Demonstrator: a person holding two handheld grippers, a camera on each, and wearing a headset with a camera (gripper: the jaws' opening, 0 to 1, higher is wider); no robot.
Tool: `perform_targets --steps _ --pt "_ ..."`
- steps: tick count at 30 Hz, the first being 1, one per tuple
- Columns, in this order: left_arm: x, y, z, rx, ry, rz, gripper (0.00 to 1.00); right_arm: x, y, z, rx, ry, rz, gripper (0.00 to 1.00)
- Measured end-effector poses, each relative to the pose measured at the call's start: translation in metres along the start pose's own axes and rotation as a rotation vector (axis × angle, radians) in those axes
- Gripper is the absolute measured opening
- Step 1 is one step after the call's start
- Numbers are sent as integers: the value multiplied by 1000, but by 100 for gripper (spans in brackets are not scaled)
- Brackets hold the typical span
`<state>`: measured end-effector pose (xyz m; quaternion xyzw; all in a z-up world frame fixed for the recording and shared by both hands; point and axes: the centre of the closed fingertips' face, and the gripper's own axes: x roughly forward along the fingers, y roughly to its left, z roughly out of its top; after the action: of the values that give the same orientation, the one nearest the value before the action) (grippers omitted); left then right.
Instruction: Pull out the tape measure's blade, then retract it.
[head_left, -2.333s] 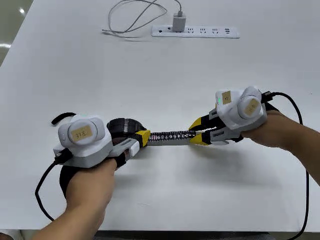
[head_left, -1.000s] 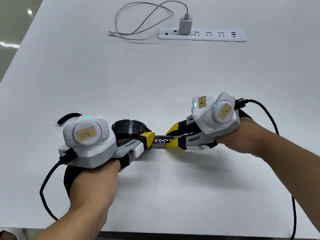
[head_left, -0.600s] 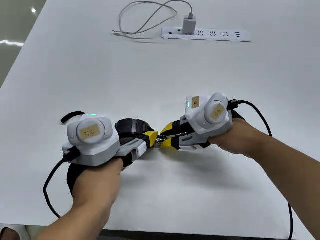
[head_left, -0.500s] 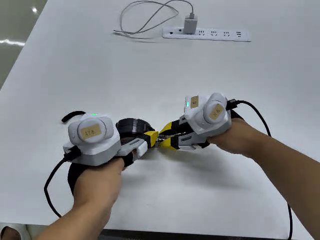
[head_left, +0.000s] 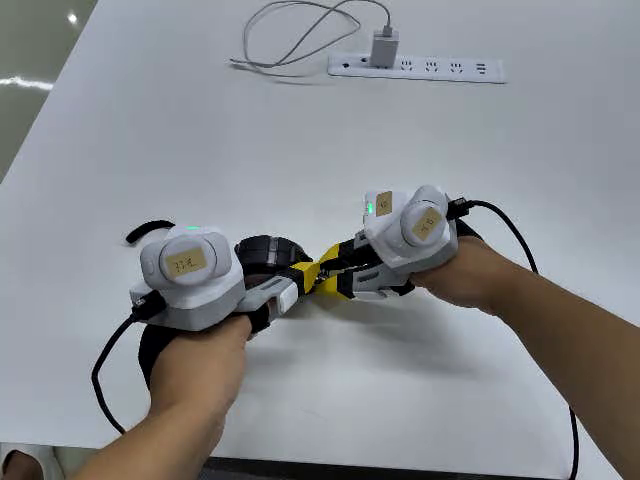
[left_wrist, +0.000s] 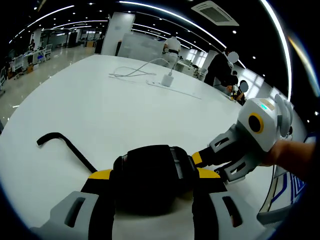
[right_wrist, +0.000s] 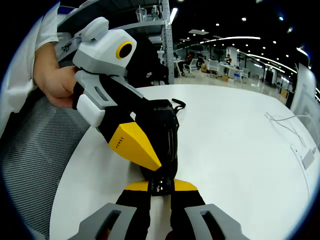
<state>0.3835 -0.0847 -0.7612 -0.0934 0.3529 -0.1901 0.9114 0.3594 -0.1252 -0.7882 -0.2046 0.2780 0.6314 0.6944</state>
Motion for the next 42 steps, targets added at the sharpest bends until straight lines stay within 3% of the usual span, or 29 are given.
perform_targets --steps 14,20,42 --pt "-1 -2 -1 10 -7 0 60 1 1 -1 2 13 -13 13" --pt "0 -2 -1 12 -1 -11 61 -1 -2 0 16 13 -30 21" --pt "-8 -3 1 38 -14 -31 66 -6 -3 4 45 -10 -43 23"
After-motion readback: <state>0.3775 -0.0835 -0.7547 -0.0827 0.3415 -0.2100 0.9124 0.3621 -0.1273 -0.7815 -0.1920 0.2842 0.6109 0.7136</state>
